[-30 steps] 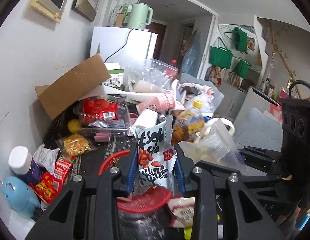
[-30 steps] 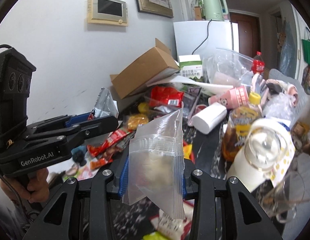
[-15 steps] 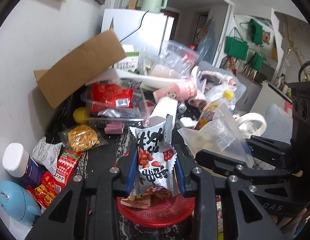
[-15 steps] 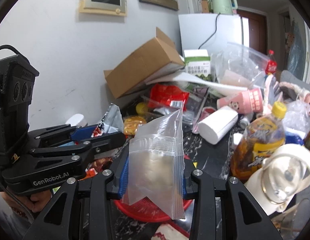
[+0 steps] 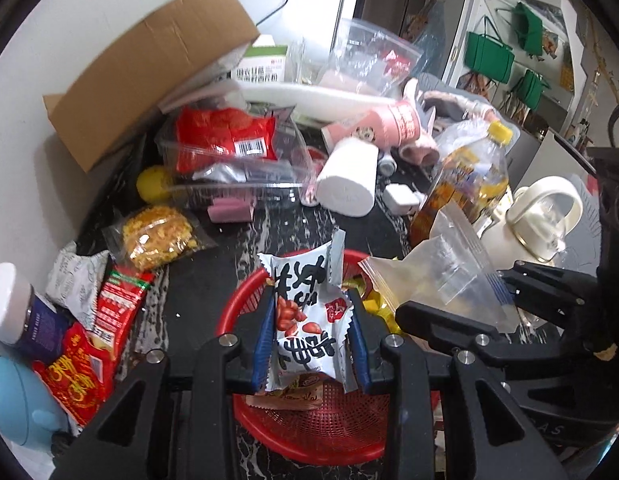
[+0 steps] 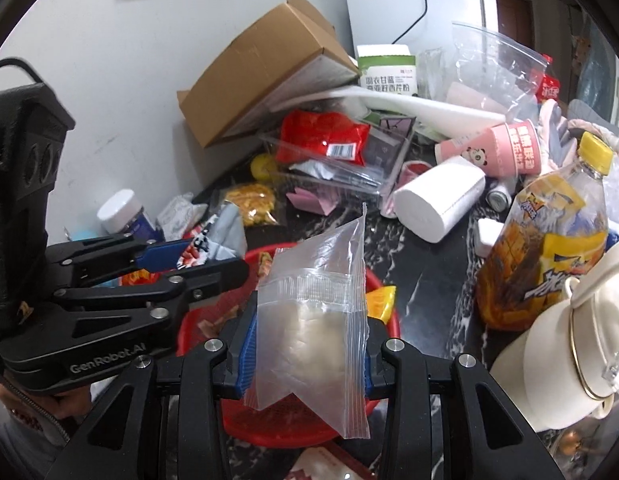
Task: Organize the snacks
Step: 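Lower both packets into the basket and open both tools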
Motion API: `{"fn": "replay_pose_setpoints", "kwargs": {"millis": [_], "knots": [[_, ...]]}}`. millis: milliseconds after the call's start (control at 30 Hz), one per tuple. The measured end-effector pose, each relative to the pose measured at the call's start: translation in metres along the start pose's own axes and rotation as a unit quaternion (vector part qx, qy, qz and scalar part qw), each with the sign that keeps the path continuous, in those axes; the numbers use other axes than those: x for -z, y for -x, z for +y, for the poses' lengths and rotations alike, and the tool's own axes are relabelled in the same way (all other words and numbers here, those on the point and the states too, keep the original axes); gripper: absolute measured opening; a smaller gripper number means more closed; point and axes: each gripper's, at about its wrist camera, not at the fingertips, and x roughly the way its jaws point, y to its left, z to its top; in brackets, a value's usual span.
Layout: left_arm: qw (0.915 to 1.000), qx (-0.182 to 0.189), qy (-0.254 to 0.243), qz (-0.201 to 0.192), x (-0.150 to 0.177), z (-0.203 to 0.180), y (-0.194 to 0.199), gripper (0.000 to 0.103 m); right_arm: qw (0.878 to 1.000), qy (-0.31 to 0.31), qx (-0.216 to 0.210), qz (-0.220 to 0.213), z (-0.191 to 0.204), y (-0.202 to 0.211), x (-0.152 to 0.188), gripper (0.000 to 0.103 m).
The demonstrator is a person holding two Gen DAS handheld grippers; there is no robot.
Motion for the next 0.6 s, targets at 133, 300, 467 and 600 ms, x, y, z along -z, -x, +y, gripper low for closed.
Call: {"fn": "replay_pose_setpoints", "kwargs": {"millis": [133,300,467,600], "knots": [[0.9998,-0.003,-0.003,0.018,0.003,-0.001,-0.012,0.033,1.000,0.003,0.004,0.019,-0.002,-0.010,0.003,0.038],[0.9993,-0.010,-0.007,0.035,0.006,-0.001,-0.024,0.033,0.999,0.004,0.016,0.039,-0.004,-0.019,0.007,0.039],[0.9985,-0.013,-0.004,0.053,0.009,0.002,-0.033,0.033,0.998,0.015,0.024,0.062,-0.003,-0.028,0.011,0.039],[0.9975,-0.026,-0.005,0.065,0.011,0.004,-0.040,0.033,0.997,0.036,0.034,0.065,0.002,-0.030,0.012,0.040]]}}
